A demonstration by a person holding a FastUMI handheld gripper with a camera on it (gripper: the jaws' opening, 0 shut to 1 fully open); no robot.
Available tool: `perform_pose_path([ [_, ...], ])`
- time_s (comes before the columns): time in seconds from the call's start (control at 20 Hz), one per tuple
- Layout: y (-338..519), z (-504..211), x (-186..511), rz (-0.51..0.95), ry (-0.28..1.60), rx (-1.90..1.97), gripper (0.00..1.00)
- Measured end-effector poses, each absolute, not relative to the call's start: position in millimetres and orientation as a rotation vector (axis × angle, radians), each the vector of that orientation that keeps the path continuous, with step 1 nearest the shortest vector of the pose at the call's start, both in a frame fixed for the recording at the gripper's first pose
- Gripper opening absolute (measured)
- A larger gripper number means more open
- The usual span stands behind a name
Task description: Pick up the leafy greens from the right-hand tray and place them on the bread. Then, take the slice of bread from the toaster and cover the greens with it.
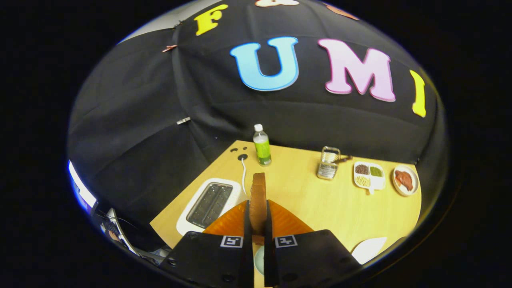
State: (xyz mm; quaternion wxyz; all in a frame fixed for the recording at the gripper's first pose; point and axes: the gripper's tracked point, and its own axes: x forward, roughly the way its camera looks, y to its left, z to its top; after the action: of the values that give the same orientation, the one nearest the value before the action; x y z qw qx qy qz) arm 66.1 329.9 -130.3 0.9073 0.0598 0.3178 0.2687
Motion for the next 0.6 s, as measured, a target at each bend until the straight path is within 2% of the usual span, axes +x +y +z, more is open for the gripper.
perform_pose_path([
  [0.4,287,-247,34,0.498,0.866,0.226,0.14],
  [0.6,284,-283,26,0.502,0.932,0.338,0.14],
])
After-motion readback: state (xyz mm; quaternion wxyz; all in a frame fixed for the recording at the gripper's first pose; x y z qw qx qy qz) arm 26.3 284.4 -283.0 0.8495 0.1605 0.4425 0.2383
